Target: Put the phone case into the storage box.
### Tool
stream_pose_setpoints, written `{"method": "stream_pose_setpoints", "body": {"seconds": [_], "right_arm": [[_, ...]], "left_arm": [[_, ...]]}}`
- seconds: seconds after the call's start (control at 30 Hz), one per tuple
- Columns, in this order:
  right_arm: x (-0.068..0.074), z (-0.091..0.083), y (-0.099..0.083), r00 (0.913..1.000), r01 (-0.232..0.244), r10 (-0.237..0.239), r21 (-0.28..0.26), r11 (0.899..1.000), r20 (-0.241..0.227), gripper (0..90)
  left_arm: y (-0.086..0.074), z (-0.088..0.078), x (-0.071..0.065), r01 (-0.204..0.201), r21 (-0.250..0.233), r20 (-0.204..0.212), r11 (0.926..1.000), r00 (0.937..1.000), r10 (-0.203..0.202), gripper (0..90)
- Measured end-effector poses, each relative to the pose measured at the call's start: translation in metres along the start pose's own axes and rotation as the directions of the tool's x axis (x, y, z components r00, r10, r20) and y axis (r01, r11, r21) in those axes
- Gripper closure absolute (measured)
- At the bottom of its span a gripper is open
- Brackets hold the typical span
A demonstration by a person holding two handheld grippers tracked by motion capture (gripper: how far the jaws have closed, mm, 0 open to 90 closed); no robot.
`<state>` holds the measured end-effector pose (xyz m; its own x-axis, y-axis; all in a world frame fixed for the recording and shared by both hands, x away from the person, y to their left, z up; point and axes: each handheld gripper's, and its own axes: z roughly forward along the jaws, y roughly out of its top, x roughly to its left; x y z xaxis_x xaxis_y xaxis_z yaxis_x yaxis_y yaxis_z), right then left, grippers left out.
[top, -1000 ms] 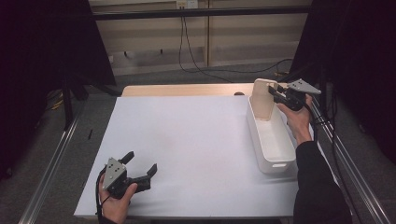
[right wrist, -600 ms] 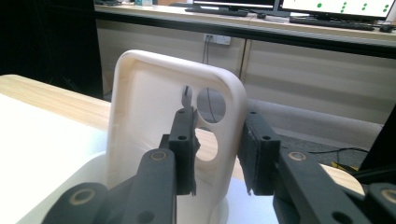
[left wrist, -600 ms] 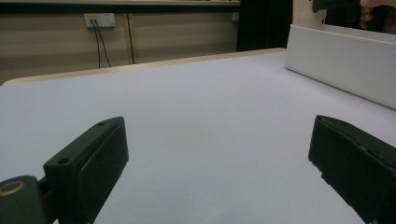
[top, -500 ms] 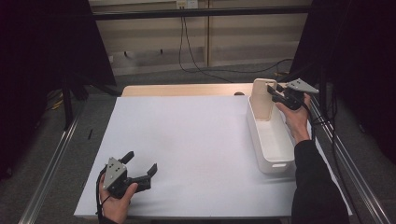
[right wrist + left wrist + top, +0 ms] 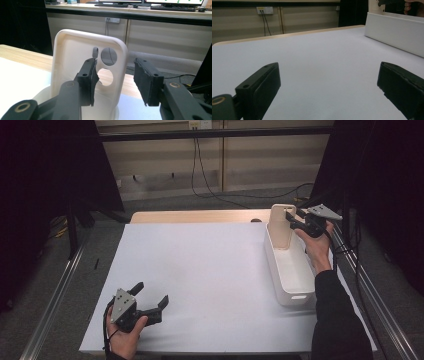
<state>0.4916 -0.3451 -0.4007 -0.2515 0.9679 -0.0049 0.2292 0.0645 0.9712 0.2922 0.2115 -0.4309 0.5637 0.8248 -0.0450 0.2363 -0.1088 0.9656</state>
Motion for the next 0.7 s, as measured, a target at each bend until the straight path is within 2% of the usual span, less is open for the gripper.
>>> {"method": "stream_pose_setpoints", "body": {"seconds": [0.17, 0.33, 0.4, 0.5, 0.7], "right_arm": [[-0.001, -0.004, 0.001, 0.9999, -0.013, 0.013, 0.005, 1.000, 0.002, 47.8], [0.001, -0.006, 0.004, 0.9999, -0.010, 0.010, -0.001, 1.000, -0.008, 48.4], [0.002, -0.007, 0.004, 0.9999, -0.016, 0.016, -0.001, 1.000, -0.004, 44.8], [0.003, -0.007, 0.005, 0.9998, -0.018, 0.018, 0.002, 1.000, 0.003, 33.9], [0.001, -0.013, 0.010, 0.9996, -0.027, 0.027, -0.003, 1.000, 0.002, 23.8]], "left_arm": [[0.000, 0.000, 0.000, -0.005, 0.002, 0.001, 1.0000, 1.0000, 0.005, 4.6], [0.000, 0.000, 0.000, -0.003, 0.003, 0.000, 1.0000, 1.0000, 0.003, 4.6], [0.000, 0.000, 0.000, -0.005, 0.000, -0.001, 1.0000, 1.0000, 0.005, 4.6], [0.000, 0.000, 0.000, -0.006, 0.002, 0.000, 1.0000, 1.0000, 0.006, 4.6], [0.001, 0.000, 0.000, -0.001, -0.001, -0.006, 1.0000, 1.0000, 0.001, 4.6]]}}
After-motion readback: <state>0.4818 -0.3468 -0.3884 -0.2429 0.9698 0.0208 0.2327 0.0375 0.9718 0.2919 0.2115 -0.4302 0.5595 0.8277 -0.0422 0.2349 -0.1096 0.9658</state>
